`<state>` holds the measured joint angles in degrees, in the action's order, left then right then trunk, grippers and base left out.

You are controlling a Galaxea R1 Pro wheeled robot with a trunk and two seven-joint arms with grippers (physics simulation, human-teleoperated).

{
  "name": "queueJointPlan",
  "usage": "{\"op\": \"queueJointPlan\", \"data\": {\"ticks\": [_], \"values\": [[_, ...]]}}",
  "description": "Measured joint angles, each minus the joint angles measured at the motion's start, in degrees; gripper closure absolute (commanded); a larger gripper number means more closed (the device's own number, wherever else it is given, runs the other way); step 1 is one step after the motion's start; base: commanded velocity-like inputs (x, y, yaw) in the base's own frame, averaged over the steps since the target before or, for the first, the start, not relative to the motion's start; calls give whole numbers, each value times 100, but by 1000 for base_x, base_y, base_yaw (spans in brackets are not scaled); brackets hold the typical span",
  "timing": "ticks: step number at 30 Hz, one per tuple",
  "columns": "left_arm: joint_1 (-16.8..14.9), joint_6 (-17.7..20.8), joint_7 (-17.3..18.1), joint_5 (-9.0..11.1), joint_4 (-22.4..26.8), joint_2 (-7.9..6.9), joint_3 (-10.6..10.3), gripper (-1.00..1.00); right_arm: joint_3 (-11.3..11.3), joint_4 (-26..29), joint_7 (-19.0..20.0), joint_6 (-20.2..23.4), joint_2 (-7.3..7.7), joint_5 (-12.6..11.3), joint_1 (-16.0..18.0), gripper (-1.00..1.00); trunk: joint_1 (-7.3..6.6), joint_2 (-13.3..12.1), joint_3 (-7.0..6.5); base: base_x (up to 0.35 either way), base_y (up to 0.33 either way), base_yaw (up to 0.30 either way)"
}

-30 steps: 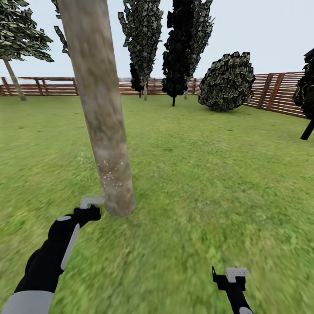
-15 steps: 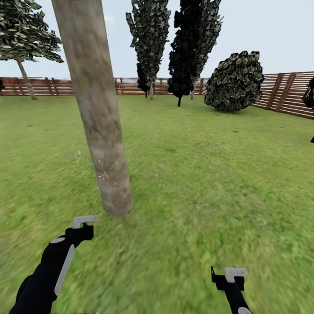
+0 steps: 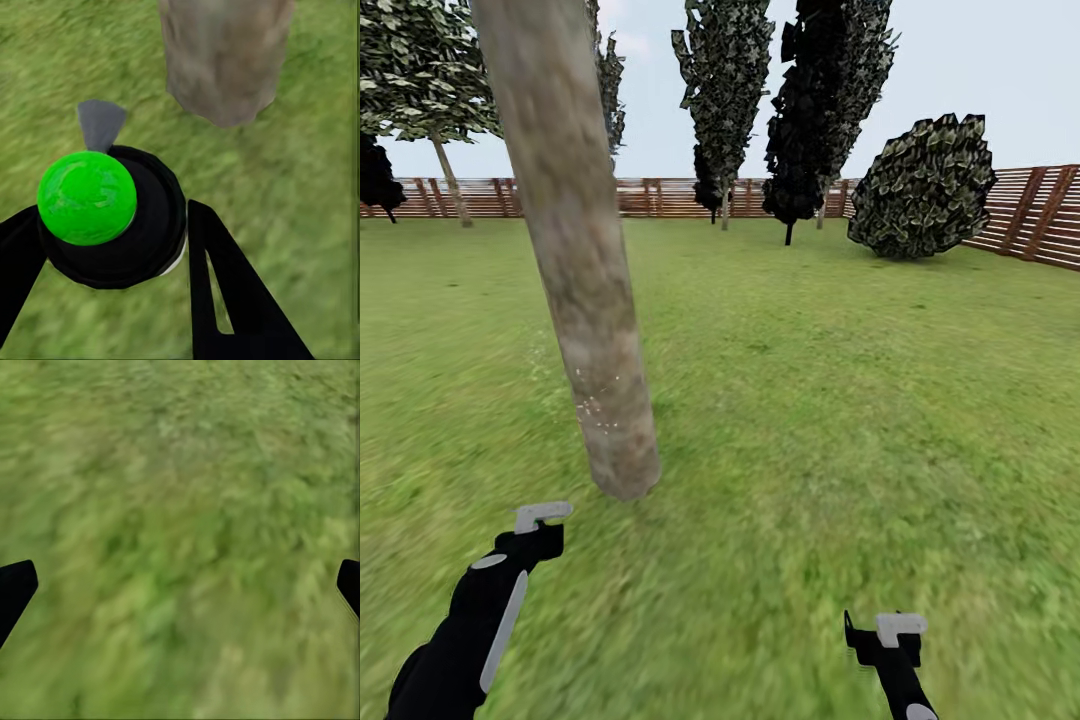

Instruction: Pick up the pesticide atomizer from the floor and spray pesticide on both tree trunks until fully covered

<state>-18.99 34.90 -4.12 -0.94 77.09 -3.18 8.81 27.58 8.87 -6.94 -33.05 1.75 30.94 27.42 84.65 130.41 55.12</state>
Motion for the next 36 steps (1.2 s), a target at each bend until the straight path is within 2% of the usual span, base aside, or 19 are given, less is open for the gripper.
{"op": "queueJointPlan", "data": {"ticks": [4, 15, 19, 31, 36], "values": [[0, 6, -11, -23, -1, -7, -106, 100, 0, -2, 0, 0, 1, 0, 0, -100, 0, 0, 0, 203, -209, 0], [0, 12, -10, -22, -1, 1, -122, 100, -2, -8, 1, 0, 1, 0, 0, -100, 0, 0, 0, 20, -270, 55], [0, 8, -10, -18, 2, 2, -123, 100, -6, -8, 4, 0, 0, 0, 0, -100, 0, 0, 0, 164, -246, 190], [0, 8, -10, -26, 16, 63, -164, 100, -4, -8, 2, 0, 1, 0, 0, -100, 0, 0, 0, 143, -247, 13], [0, 8, -10, -26, 23, 63, -161, 100, -1, -8, 2, 0, 1, 0, 0, -100, 0, 0, 0, 218, -207, 181]]}}
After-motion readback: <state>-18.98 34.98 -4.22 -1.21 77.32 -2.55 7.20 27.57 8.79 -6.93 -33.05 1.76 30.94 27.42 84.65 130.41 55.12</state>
